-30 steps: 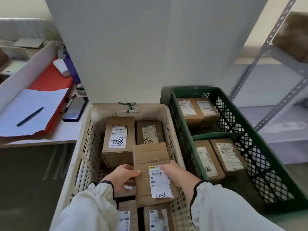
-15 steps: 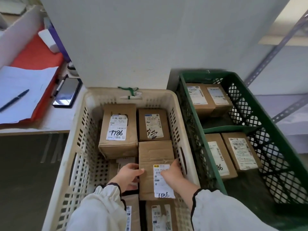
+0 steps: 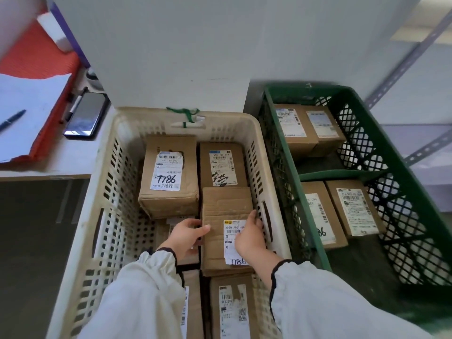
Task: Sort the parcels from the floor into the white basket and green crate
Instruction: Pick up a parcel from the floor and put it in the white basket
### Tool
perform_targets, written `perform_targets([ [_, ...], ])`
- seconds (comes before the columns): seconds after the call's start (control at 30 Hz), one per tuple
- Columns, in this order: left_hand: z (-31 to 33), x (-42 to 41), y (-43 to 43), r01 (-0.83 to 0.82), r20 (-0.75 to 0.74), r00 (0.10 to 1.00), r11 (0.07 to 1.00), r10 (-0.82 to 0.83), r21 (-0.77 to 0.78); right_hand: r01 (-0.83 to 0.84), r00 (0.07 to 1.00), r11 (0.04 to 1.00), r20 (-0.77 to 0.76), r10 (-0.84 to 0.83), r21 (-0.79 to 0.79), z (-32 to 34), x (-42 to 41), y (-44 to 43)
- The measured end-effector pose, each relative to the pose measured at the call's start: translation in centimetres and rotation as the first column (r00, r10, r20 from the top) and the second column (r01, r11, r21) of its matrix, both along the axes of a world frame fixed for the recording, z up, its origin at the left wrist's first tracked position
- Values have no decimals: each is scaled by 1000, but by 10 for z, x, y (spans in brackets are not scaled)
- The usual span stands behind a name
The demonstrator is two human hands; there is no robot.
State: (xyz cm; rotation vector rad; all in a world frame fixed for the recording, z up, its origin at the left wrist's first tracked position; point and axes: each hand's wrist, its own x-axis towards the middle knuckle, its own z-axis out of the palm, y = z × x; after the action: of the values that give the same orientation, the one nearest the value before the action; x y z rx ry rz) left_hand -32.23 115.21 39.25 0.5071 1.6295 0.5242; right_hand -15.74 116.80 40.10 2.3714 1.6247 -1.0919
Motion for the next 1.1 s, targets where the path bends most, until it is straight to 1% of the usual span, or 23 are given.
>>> perform_targets([
  [0.13, 7, 4, -3, 1, -93, 996, 1000, 0, 12, -80, 994, 997, 76, 79, 13, 19, -5, -2],
  [0.23, 27, 3, -5, 24, -166, 986, 999, -19, 29, -164, 980, 984, 122, 155, 69, 46, -9, 0],
  [0.27, 35, 2, -3, 36, -191, 981, 999, -30, 28, -167, 980, 983, 119, 156, 81, 55, -9, 3],
  [0.33, 54, -2, 2, 45, -220, 975, 998, -37, 35, -136, 990, 987, 52, 132, 88, 75, -8, 12],
  [0.4, 80, -6, 6, 52, -226, 974, 997, -38, 57, -115, 988, 993, -103, 118, 34, 97, -6, 20],
  [0.47, 108, -10, 10, 81, -251, 966, 994, -60, 74, -125, 964, 992, -241, 115, -27, 121, -6, 25],
  [0.53, 136, -14, 12, 139, -310, 945, 987, -106, 84, -141, 949, 990, -288, 127, -27, 145, -9, 27],
  [0.6, 164, -17, 13, 184, -369, 920, 978, -136, 98, -150, 938, 988, -312, 149, 20, 170, -14, 29],
  [0.73, 209, -25, 10, 244, -401, 899, 962, -177, 122, -238, 922, 968, -297, 249, 73, 216, -23, 29],
  [0.8, 229, -29, 4, 318, -482, 848, 939, -220, 131, -272, 913, 958, -289, 287, 92, 234, -27, 27],
  [0.83, 236, -32, 0, 399, -555, 786, 909, -273, 119, -289, 910, 954, -284, 301, 85, 242, -28, 26],
  [0.87, 243, -35, -3, 484, -635, 698, 871, -330, 79, -308, 907, 949, -281, 313, 62, 248, -30, 24],
  [0.93, 259, -42, -12, 577, -735, 552, 817, -394, -5, -356, 899, 934, -267, 346, 12, 261, -33, 20],
  [0.97, 266, -46, -16, 588, -742, 530, 809, -411, -28, -386, 894, 923, -247, 373, -1, 266, -34, 18],
  [1.0, 272, -51, -20, 588, -738, 528, 808, -420, -39, -411, 889, 911, -224, 399, -7, 271, -35, 17],
  [1.07, 283, -59, -30, 565, -735, 551, 824, -396, -21, -437, 881, 899, -216, 422, -25, 279, -39, 13],
  [1.1, 288, -62, -35, 546, -726, 574, 838, -378, -4, -436, 878, 899, -247, 411, -54, 282, -40, 11],
])
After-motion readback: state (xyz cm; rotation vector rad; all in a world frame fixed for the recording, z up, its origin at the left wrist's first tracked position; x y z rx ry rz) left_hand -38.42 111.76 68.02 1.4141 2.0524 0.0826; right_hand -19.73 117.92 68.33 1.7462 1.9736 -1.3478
